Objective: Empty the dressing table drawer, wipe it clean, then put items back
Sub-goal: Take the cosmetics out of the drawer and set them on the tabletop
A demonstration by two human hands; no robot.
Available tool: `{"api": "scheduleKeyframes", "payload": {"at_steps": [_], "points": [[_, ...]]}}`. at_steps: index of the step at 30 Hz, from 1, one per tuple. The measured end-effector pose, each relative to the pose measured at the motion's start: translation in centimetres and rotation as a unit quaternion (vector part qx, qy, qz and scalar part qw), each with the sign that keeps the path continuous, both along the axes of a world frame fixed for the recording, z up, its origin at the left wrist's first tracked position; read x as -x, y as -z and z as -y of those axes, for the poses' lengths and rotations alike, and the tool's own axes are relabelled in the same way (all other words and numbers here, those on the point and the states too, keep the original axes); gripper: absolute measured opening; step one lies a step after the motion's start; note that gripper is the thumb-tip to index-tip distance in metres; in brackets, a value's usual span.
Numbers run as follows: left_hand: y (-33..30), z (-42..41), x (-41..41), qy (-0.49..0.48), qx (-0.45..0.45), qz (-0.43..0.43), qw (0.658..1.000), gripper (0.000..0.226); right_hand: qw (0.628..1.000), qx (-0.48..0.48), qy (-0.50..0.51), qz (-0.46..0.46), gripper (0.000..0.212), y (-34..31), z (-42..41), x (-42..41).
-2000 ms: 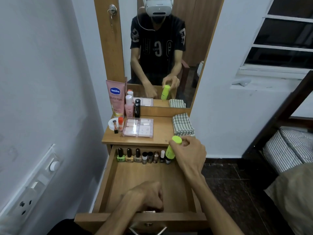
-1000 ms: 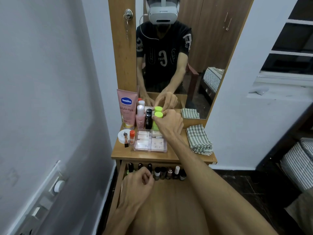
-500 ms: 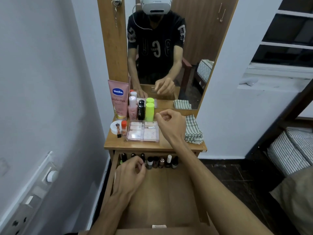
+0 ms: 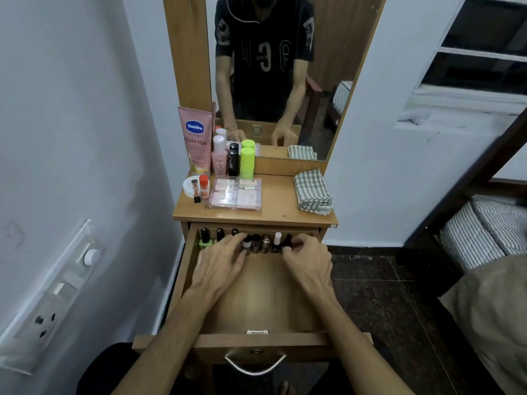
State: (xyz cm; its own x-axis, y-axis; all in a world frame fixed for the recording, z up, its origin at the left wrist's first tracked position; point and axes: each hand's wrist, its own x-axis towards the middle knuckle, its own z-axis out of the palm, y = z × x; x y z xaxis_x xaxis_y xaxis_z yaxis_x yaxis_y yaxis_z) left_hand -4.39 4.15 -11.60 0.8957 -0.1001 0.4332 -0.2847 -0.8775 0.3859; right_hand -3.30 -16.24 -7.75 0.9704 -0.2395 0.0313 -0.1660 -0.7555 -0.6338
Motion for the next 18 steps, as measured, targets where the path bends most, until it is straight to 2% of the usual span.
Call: {"api": "scheduleKeyframes", "payload": {"at_steps": [2,8,12,18], "points": [[0.2,0.2,-0.2,0.009,-0.025,-0.012,1.0,0.046,1.0,0.007,0.027,0.002,0.027,0.3,0.2,-0.1],[0.5,0.5,-0.7,0.02,-0.075,-0.051,0.996,0.054,1.0,0.014,0.023,-0.005,0.023,0.8,-0.2,-1.3],[0.5,0.6,-0.7,0.018,-0.069,-0.066,0.995,0.051,1.0,0.017,0.025,0.004,0.023,1.1,-0.7,-1.9],[0.5,0.6,-0.8,0.034,-0.072,-0.059,0.995,0.034,0.999,0.038,0.032,0.017,0.023,1.0,-0.8,-2.4]]}}
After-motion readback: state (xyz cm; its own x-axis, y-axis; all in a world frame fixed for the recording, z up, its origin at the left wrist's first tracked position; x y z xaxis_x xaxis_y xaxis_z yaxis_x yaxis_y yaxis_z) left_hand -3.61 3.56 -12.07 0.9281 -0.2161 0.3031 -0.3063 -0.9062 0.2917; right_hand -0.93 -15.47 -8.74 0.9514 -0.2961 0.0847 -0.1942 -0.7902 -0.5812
